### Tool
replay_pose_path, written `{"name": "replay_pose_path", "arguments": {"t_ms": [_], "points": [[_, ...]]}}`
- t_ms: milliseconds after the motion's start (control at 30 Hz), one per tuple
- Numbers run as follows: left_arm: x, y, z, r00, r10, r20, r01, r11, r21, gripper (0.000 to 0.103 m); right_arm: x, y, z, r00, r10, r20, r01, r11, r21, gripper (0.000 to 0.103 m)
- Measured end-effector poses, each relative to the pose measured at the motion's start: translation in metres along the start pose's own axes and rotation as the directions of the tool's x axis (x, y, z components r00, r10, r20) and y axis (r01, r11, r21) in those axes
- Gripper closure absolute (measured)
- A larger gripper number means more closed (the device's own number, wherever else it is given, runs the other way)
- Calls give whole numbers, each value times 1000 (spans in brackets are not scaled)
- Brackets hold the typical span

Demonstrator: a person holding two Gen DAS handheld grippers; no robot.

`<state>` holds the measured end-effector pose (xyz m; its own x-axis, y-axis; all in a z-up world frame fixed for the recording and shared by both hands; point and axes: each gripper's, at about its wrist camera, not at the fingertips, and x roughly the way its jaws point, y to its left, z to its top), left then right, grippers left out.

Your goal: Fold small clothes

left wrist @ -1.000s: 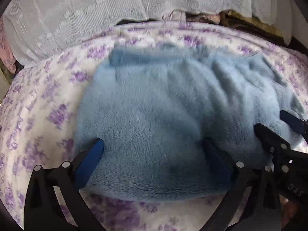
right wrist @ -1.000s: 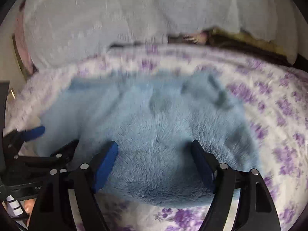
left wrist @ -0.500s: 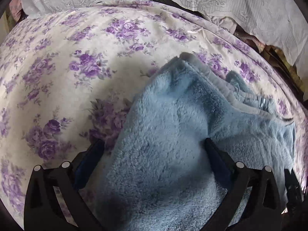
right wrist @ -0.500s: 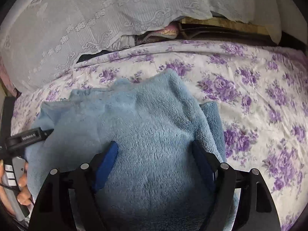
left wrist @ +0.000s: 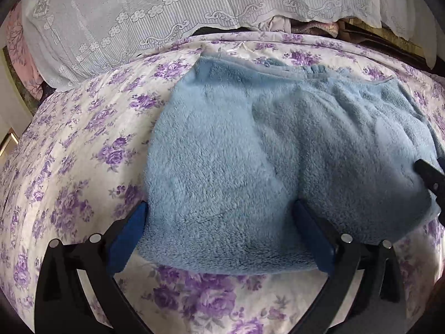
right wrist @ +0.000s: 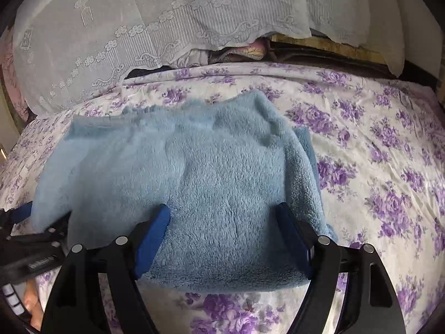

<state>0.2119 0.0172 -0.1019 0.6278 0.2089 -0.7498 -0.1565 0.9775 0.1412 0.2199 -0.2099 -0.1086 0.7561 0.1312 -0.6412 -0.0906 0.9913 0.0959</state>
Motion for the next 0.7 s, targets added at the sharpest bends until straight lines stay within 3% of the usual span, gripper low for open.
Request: {"name": "replay_pose_path", "arguments": {"t_ms": [200,267,367,467,533,600,700], "points": [[-43,20,-5,993,-114,32,117,984,-133,5,-39,-28,-9,995,48,91,-60,989,134,25],[-53,11,-4,990,-134,45,138,983,-117,5,-49,-37,-16,994,66,88,-80,981,174,25],[-55,-9,6,993,-108,56,112,991,-75,5,-59,-49,-28,995,71,74,-86,972,220,25],[-39,-20,9,991,-129,15,130,988,-81,5,-64,-62,-44,993,108,53,-119,952,280,25],[-13,-27,5,993,-118,-31,115,991,-62,4,-62,-71,-51,987,157,43,-162,927,339,28],[-2,-26,1,989,-144,-23,143,988,-59,4,-55,-81,-55,977,209,41,-208,891,404,35],[-4,-26,1,989,-145,-15,144,988,-47,4,-35,-99,-64,944,327,42,-295,781,551,52]]}}
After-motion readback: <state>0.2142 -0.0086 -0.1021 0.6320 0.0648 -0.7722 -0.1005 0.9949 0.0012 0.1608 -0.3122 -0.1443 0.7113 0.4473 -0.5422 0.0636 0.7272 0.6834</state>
